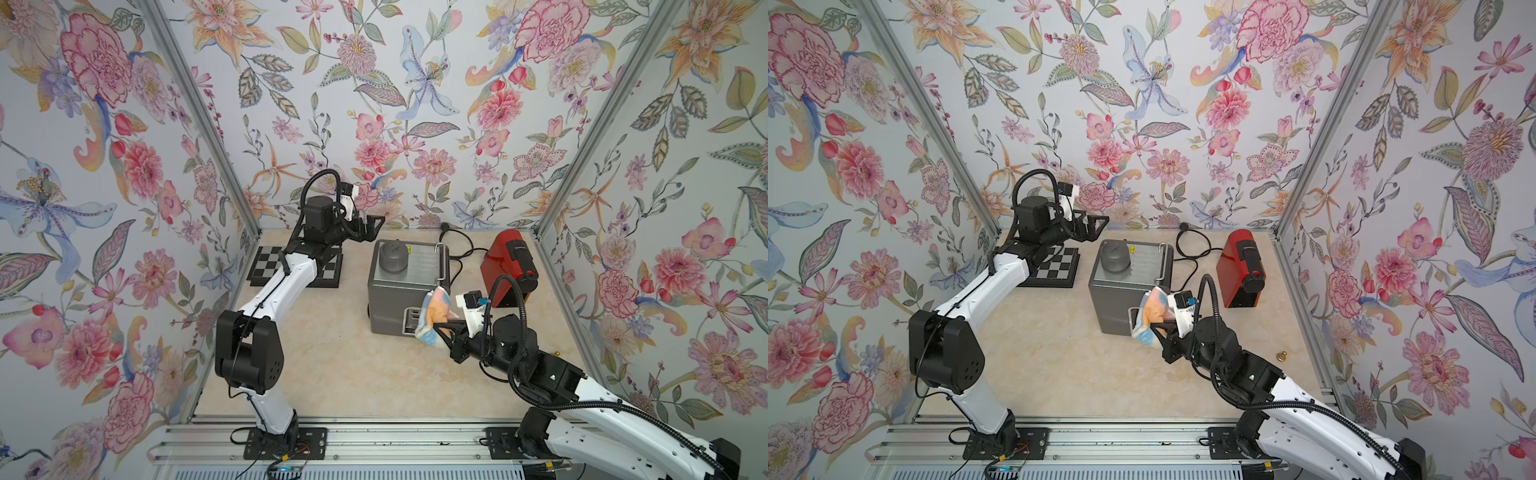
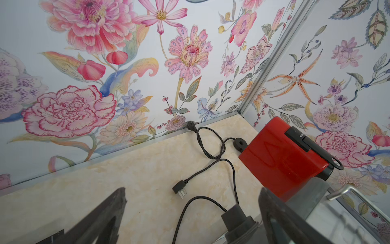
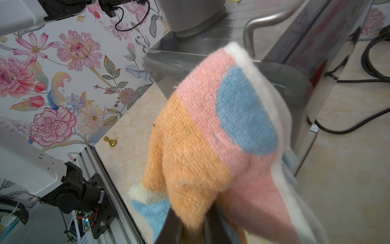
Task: Wipe the surface of a coffee machine
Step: Adjust the coffee machine at the center of the board, then wipe the dirt from the surface of the coffee machine.
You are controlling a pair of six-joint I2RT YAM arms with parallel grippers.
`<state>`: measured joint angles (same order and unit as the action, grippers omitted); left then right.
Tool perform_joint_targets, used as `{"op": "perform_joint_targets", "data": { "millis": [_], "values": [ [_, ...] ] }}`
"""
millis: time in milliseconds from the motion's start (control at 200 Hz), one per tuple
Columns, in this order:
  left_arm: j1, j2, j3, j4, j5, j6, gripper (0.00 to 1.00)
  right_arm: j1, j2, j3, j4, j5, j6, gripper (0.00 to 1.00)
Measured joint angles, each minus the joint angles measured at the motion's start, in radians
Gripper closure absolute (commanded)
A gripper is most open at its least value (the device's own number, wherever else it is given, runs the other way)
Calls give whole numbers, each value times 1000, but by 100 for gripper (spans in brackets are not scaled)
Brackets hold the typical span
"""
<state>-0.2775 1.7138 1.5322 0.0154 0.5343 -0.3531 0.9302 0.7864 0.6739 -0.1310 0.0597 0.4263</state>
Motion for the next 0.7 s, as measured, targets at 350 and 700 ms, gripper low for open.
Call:
{"op": "perform_joint_targets", "data": {
  "millis": [350,700],
  "values": [
    [-204,-124,-37,-132,-122,101,1,43,67,72,23,145,-45,100],
    [-271,-174,-111,-127,-232,107,9,71,79,72,34,172,-46,100]
  ]
}}
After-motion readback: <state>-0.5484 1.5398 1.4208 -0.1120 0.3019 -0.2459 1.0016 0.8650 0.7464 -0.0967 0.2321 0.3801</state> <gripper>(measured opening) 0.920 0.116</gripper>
